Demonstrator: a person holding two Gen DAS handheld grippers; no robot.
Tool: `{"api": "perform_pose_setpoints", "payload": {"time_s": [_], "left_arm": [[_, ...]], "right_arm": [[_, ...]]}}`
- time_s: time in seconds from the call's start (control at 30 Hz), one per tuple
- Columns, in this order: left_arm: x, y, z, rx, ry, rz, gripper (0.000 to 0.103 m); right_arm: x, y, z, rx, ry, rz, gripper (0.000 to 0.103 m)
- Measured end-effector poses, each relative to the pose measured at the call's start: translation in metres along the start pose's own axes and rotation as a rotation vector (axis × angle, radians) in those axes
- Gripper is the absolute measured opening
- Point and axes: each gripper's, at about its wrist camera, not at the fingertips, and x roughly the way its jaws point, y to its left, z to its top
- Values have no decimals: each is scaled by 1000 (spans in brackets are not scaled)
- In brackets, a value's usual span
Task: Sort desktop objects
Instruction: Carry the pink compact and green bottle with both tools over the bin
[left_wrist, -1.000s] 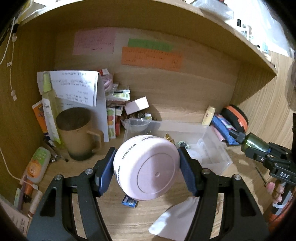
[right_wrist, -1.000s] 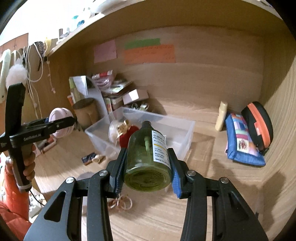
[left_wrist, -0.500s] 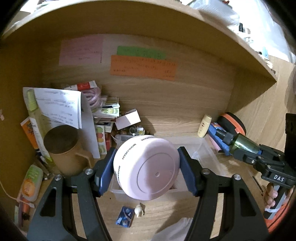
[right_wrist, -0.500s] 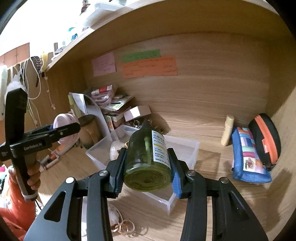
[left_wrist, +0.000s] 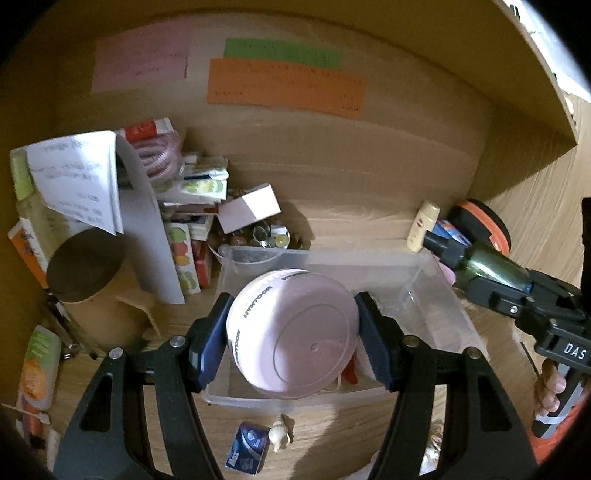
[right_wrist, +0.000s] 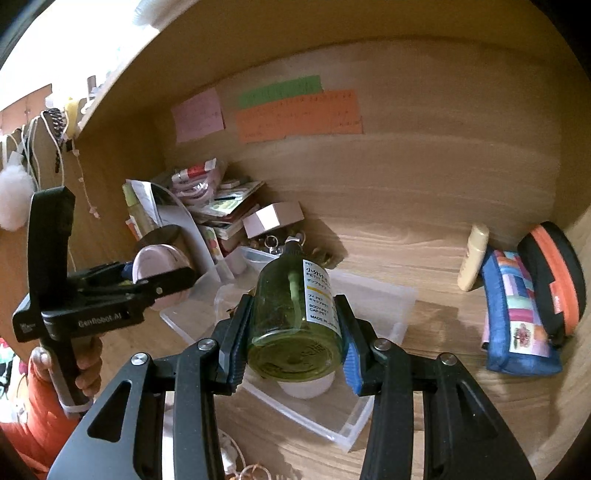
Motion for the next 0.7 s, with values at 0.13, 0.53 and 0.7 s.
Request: {"api": "perform_pose_setpoints", "payload": {"time_s": [0.13,0.53,0.7], "left_arm": [[14,-1,-2,5,28,-11,65],[46,4,-10,14,92,-3,65],[57,8,-13,8,126,10,65]], "right_arm": [[24,-4,0,18,51,-12,38],[67,-10,-16,9,153,-67,38],[73,-11,-20,2,182,-89,38]]}}
